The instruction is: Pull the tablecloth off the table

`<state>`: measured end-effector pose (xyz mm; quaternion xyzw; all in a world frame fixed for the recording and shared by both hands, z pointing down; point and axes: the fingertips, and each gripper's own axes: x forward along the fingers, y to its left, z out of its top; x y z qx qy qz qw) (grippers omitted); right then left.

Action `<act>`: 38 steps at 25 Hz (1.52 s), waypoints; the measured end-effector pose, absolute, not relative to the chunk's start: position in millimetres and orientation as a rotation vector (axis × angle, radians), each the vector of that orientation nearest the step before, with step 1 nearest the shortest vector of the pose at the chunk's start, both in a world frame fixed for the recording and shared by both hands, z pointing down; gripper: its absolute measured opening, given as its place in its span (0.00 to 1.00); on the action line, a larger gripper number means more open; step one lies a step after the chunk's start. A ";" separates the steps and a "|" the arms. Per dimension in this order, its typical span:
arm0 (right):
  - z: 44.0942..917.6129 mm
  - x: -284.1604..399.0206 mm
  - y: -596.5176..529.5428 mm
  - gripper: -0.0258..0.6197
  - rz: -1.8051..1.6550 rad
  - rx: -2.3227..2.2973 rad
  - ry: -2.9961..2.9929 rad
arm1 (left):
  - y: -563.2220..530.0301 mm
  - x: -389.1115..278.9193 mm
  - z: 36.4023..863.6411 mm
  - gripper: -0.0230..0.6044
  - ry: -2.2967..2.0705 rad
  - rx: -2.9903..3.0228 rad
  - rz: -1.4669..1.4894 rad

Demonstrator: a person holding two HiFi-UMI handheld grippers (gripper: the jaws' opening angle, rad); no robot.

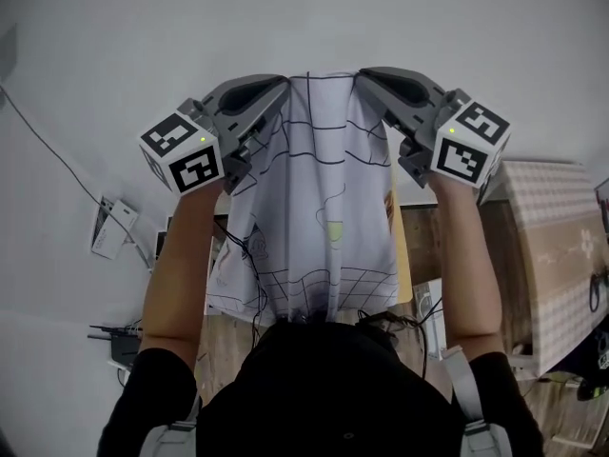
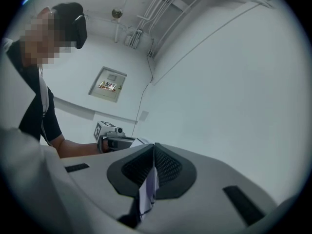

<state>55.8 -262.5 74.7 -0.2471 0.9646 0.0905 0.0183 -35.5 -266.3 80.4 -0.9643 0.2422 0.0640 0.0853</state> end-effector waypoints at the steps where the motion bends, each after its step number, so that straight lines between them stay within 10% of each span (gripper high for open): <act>1: 71.5 54.2 -258.3 0.07 0.296 -0.759 2.993 | -262.1 -37.3 77.4 0.06 0.728 -2.876 0.202; 38: 53.6 46.5 -222.5 0.07 0.755 -0.787 2.919 | -233.8 -54.1 59.5 0.06 0.589 -2.755 0.528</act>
